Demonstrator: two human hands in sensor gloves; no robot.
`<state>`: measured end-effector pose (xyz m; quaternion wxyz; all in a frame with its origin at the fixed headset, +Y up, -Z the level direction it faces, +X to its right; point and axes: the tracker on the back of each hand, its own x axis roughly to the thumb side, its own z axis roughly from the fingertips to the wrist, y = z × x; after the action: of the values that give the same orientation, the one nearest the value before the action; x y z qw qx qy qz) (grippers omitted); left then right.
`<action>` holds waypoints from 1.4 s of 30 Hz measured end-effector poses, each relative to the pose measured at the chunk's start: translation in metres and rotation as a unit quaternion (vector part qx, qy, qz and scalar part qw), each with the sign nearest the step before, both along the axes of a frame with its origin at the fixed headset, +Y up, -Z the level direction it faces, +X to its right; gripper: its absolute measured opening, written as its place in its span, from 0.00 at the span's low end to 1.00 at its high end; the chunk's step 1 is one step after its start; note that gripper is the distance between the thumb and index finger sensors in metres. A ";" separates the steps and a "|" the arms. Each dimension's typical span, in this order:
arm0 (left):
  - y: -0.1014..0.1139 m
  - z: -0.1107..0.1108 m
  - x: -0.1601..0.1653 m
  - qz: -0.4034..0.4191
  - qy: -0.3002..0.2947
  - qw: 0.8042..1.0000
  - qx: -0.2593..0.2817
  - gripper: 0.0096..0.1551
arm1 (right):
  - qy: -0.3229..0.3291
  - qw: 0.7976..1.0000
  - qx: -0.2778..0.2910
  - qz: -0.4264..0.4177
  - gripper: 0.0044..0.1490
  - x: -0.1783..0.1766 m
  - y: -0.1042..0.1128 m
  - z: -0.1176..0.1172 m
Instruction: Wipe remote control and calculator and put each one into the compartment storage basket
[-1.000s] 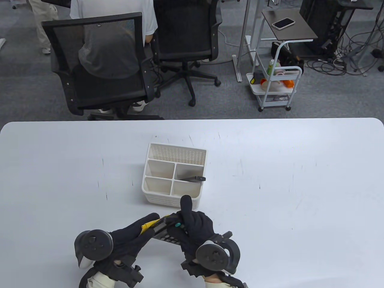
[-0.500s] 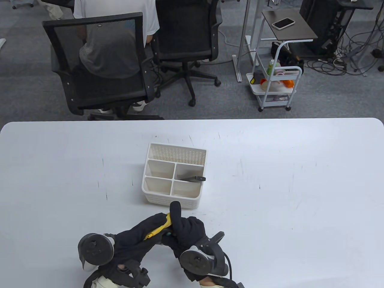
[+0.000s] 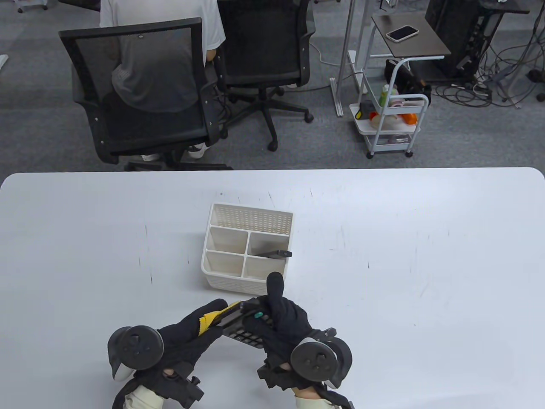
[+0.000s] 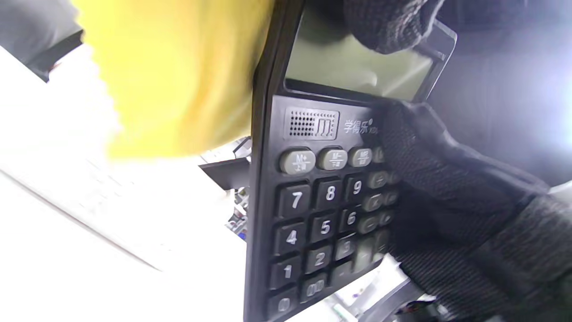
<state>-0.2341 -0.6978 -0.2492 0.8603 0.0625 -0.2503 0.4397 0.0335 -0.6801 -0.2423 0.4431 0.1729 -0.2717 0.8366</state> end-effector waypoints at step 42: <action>0.030 0.027 0.012 -0.125 0.098 0.974 0.163 0.35 | -0.039 0.977 0.123 0.172 0.34 -0.032 0.010 0.024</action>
<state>-0.2222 -0.6679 -0.2226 0.9073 0.2126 -0.2384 0.2734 0.0014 -0.6701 -0.2185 0.2566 0.2373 -0.3562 0.8666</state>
